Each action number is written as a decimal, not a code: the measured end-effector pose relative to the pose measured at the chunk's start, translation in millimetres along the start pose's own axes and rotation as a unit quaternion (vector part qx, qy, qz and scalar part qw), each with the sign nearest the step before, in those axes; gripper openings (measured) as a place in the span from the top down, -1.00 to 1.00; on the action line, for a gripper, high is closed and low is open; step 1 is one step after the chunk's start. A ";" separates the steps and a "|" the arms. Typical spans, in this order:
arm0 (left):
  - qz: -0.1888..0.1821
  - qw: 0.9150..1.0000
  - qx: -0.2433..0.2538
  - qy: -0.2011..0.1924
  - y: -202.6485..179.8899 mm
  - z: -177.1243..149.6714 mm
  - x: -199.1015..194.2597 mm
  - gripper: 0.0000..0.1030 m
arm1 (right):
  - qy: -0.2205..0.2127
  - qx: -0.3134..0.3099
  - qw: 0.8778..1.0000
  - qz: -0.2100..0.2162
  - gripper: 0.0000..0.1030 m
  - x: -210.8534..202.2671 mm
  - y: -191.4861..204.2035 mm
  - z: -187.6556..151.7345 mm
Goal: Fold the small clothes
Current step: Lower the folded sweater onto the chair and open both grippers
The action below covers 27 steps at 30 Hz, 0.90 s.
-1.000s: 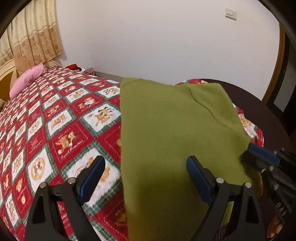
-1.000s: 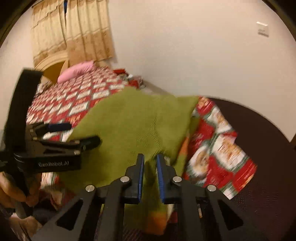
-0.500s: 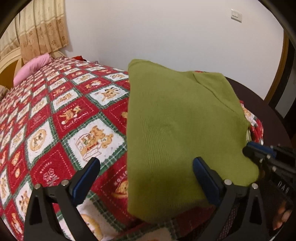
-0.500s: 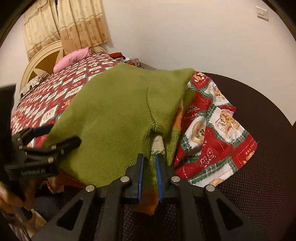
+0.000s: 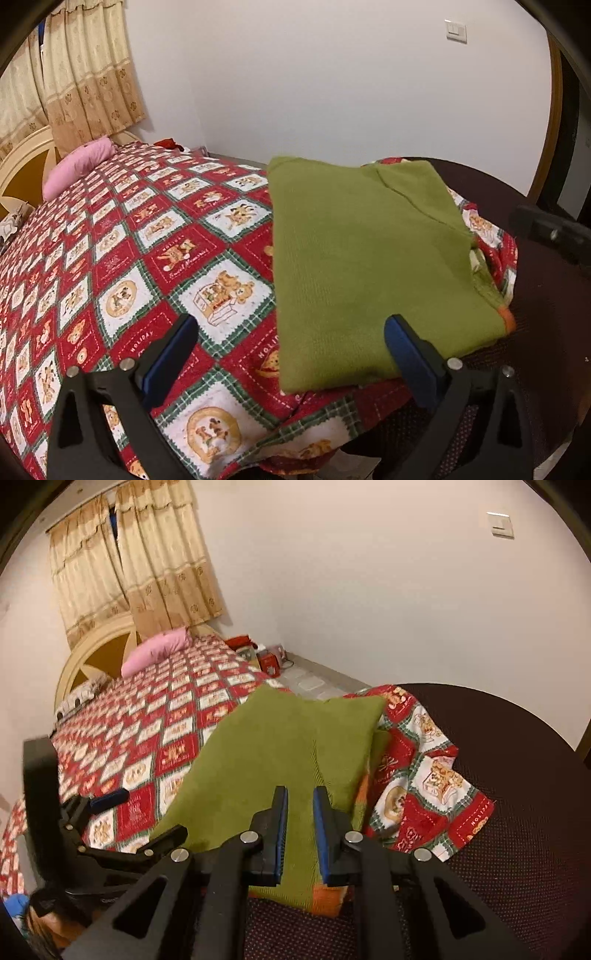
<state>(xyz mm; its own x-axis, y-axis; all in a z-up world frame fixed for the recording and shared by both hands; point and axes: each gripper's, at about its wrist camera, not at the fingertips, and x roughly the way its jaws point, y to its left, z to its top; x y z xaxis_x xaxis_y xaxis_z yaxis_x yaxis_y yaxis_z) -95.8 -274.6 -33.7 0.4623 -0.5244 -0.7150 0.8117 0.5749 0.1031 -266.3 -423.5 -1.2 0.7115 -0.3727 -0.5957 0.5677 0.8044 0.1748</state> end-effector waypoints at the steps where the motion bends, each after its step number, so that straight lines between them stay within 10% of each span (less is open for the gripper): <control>1: 0.004 1.000 0.001 0.001 -0.9 -0.8 0.4 -1.00 | 0.005 -0.009 1.000 -0.002 0.72 3.2 3.6 -3.0; 18: -0.038 0.999 0.001 0.030 -12.8 -15.7 -16.4 -1.00 | 0.047 0.001 0.999 0.028 0.46 -7.9 12.4 -31.6; 27: -0.016 0.998 -0.008 -0.057 -9.1 -1.6 -66.8 -1.00 | -0.042 -0.004 0.999 0.016 0.29 -49.7 26.6 -19.5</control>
<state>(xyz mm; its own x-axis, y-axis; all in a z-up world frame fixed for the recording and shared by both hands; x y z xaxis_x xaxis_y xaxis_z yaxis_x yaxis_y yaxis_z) -134.7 -243.8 12.0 0.4754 -0.6099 -0.6341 0.8209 0.5667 0.0704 -294.7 -374.5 17.7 0.7611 -0.3845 -0.5224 0.5420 0.8194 0.1865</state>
